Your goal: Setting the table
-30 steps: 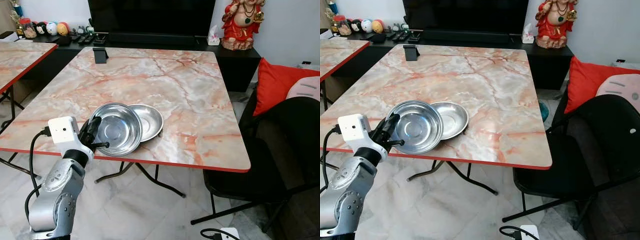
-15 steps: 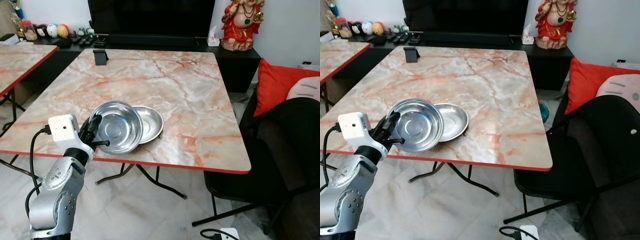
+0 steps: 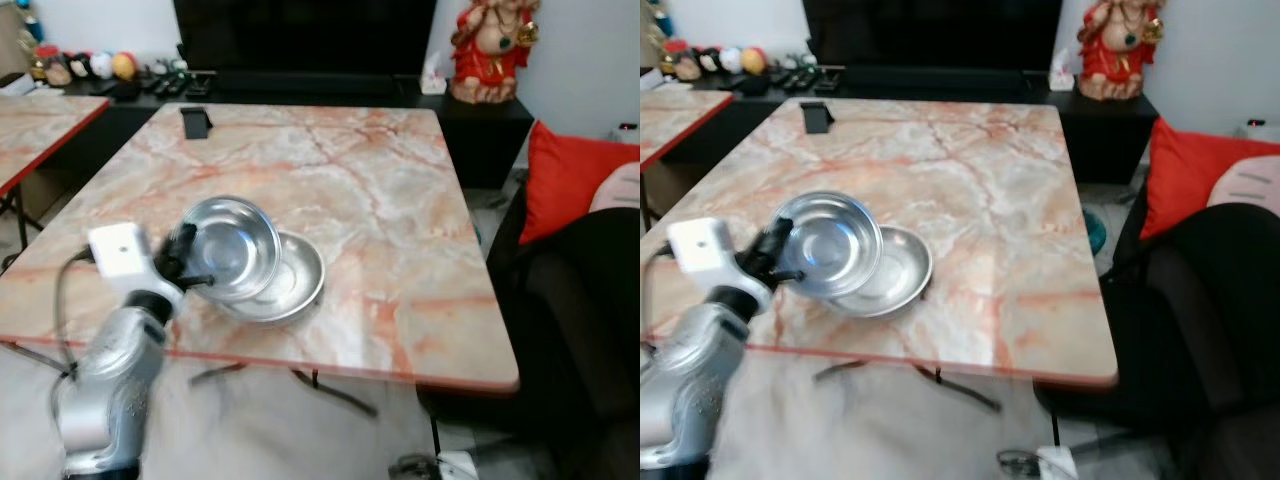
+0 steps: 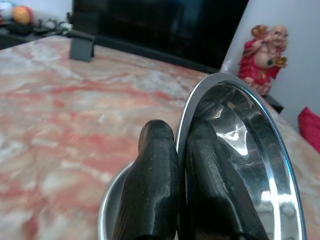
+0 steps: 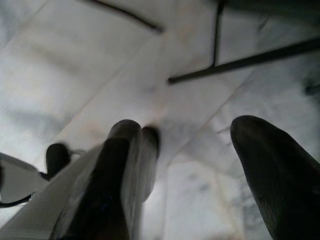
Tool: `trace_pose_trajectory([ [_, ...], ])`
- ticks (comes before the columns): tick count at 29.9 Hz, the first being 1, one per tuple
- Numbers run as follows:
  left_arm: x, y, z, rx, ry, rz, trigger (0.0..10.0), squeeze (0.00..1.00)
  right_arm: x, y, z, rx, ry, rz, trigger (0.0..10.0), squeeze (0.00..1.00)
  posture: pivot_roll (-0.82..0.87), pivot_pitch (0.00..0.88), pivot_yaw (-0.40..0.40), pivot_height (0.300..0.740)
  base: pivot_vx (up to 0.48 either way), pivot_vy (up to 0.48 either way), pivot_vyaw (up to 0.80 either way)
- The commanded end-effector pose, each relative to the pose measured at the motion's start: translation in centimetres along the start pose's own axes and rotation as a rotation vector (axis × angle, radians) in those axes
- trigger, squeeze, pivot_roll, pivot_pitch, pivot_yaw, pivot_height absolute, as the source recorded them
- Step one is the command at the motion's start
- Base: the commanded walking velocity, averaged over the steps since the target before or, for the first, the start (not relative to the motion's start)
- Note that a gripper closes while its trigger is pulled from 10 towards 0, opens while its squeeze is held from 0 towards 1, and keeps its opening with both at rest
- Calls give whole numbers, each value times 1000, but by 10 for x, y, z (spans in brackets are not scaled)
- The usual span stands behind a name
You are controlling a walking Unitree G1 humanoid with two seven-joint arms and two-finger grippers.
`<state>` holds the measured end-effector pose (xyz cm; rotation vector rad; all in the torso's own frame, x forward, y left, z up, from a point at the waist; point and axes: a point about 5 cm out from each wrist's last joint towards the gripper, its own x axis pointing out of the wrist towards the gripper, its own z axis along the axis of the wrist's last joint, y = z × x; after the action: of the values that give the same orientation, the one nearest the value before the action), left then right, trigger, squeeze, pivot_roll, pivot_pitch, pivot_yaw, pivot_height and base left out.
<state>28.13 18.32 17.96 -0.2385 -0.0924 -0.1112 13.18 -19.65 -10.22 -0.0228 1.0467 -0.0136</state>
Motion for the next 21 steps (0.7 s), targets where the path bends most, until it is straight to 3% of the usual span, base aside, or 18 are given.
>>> trace_pose_trajectory([
  [1,-1,7,10,18,-32,23,10000,0,2,11,3,3,-7,26,10000,0,0,0,0,740,304,0,0],
  [13,-1,9,8,-4,-19,20,10000,0,2,11,3,1,-6,26,10000,0,1,0,-1,740,281,0,0],
  [17,-2,10,5,-36,-5,32,10000,0,2,11,3,0,-5,27,10000,0,0,0,1,740,0,0,0],
  [20,-1,19,4,-200,-7,79,10000,0,2,11,3,-3,-3,29,10000,0,5,0,1,740,0,0,0],
  [21,-1,19,4,-200,-7,79,10000,0,2,11,3,-3,-3,29,10000,0,5,0,1,740,0,0,0],
])
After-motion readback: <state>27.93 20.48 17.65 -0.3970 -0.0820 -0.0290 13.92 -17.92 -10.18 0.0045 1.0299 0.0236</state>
